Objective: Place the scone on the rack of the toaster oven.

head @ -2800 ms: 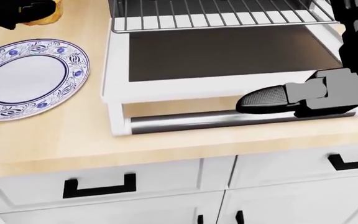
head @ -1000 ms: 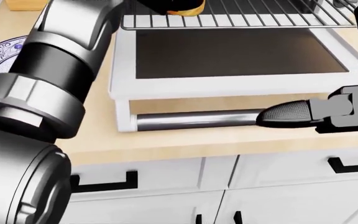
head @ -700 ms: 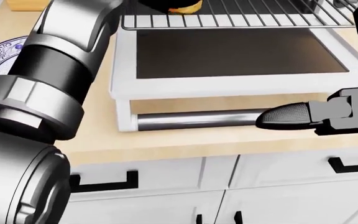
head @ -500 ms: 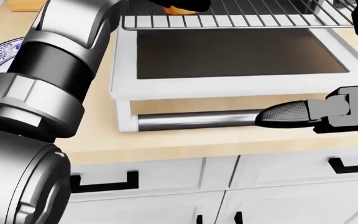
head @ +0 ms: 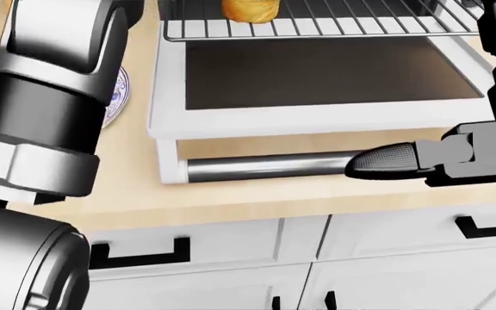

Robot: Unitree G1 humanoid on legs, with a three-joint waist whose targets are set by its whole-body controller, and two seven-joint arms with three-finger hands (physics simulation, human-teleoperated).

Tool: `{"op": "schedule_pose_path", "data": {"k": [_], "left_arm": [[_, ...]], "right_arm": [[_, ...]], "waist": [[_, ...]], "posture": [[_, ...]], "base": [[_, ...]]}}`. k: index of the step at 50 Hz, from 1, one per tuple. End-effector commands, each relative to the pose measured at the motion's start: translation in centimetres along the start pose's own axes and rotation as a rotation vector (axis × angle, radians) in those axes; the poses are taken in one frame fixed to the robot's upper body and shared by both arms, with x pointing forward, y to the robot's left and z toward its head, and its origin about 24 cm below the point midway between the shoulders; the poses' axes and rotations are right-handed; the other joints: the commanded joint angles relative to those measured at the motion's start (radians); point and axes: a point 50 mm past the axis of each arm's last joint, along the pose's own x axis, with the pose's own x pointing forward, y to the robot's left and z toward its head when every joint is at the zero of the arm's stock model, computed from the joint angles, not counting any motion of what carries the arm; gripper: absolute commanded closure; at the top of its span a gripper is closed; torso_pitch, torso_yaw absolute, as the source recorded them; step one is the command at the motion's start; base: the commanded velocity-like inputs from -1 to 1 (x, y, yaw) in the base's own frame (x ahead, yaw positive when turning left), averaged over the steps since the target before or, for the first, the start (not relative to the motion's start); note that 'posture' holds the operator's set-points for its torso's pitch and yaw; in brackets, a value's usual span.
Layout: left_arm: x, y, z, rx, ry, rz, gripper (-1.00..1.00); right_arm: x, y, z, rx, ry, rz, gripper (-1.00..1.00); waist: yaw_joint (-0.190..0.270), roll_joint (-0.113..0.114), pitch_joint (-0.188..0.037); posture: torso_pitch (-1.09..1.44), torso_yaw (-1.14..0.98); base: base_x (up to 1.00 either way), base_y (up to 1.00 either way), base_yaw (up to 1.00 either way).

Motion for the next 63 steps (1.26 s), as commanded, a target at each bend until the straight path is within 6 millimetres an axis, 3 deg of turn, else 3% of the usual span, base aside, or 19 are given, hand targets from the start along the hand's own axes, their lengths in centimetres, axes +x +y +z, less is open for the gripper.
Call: {"op": "schedule_pose_path", "data": {"k": [1, 11, 21, 35, 54, 63], "left_arm": [[-0.7, 0.5, 3.0, 0.01, -0.098, 0.018, -1.0], [-4.0, 1.4, 4.1, 0.031, -0.133, 0.05, -1.0], [-7.7, 2.7, 3.3, 0.064, -0.166, 0.103, -1.0], [-11.5, 6.3, 2.9, 0.074, -0.2, 0.238, -1.0], [-17.1, 8.8, -1.0, 0.083, -0.155, 0.358, -1.0], [-18.5, 10.3, -2.1, 0.101, -0.127, 0.411, -1.0]], "right_arm": [[0.0, -0.1, 1.1, -0.009, -0.069, -0.009, -1.0], [0.4, 0.0, 1.3, -0.016, -0.071, -0.007, -1.0], [0.7, 0.0, 1.7, -0.027, -0.075, -0.006, -1.0], [0.9, -0.8, 2.7, -0.051, -0.088, -0.023, -1.0], [0.2, -2.6, 3.6, -0.102, -0.087, -0.073, -1.0], [-0.7, -3.5, 4.1, -0.121, -0.082, -0.092, -1.0]], "waist": [[0.0, -0.002, -0.029], [-0.003, 0.004, -0.023], [-0.004, 0.01, -0.019], [-0.003, 0.013, -0.015], [-0.002, 0.018, -0.01], [-0.001, 0.02, -0.008]], "posture": [[0.0, 0.0], [0.0, 0.0], [0.0, 0.0], [0.0, 0.0], [0.0, 0.0], [0.0, 0.0]], "base": [[0.0, 0.0, 0.0], [0.0, 0.0, 0.0], [0.0, 0.0, 0.0], [0.0, 0.0, 0.0], [0.0, 0.0, 0.0], [0.0, 0.0, 0.0]]}}
